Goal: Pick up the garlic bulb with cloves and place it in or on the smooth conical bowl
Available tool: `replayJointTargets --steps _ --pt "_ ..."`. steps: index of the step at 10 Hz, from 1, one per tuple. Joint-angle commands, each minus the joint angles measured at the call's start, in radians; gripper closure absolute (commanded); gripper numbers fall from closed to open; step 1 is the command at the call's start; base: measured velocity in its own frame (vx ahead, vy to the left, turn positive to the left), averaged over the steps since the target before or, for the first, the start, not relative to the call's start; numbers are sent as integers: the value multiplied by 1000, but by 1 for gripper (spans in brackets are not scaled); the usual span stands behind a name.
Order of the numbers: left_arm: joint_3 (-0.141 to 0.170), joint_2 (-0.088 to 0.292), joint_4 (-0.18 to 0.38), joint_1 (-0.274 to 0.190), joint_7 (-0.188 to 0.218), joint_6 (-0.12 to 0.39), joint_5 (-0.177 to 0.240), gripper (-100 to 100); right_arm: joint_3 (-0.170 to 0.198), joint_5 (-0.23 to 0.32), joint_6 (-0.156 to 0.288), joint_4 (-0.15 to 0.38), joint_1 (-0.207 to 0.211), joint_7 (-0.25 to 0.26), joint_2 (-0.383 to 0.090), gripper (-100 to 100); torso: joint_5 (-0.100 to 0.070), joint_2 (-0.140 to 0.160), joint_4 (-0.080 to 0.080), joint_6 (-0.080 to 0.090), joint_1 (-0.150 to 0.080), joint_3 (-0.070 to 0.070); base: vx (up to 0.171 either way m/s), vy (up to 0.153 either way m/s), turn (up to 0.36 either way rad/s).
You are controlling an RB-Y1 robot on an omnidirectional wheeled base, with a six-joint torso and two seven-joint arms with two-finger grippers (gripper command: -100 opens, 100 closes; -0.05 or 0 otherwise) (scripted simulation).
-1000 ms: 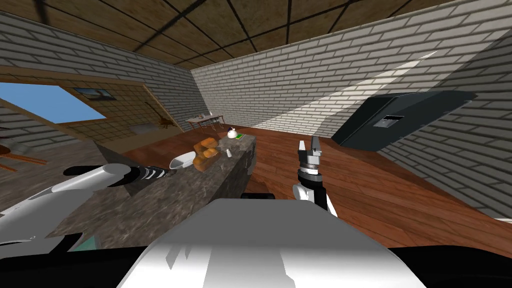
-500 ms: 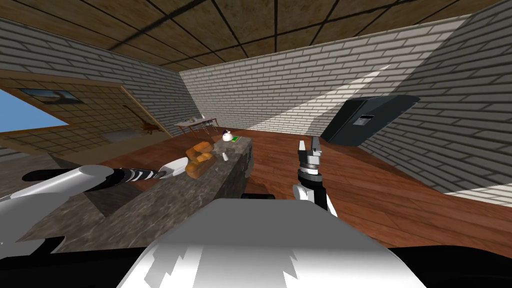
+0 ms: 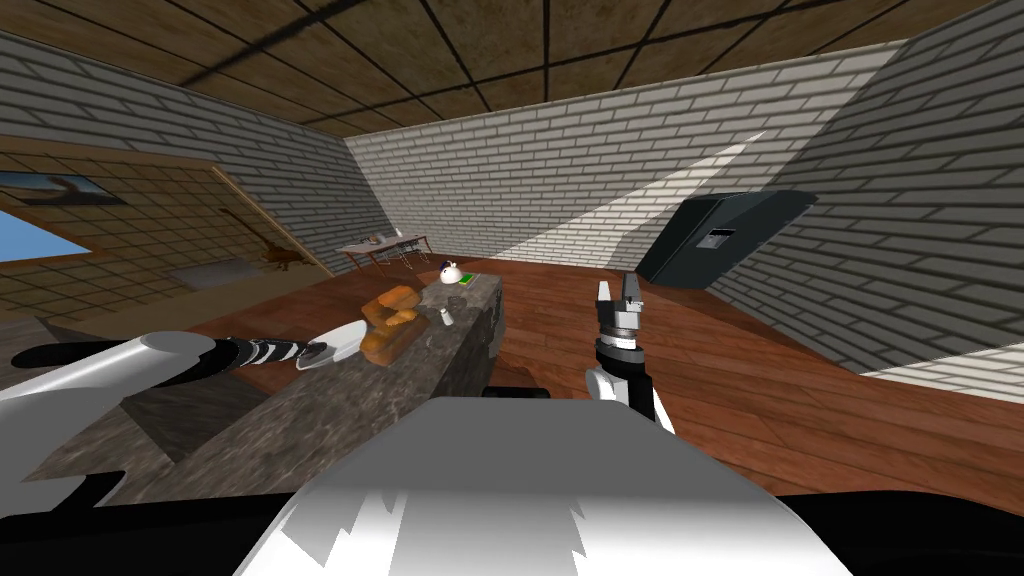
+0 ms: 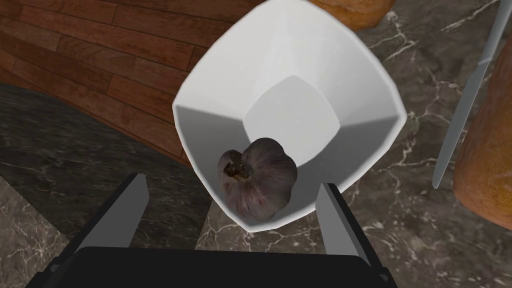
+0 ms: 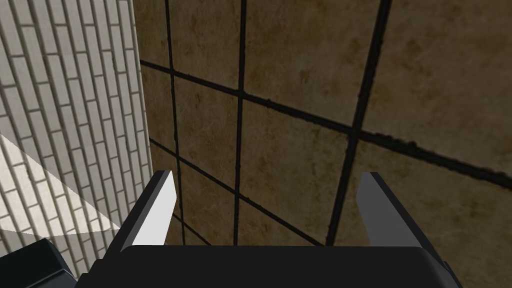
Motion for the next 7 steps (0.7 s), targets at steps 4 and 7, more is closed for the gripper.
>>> replayJointTargets --steps 4,7 --pt "0 0 0 0 0 0 0 0 0 0 0 0 0 0 0 0 0 1 0 0 0 0 0 0 0" --pt "13 60 1 15 -30 42 73 -100 0 0 0 0 0 0 0 0 -1 0 0 0 -2 0 12 -14 104"
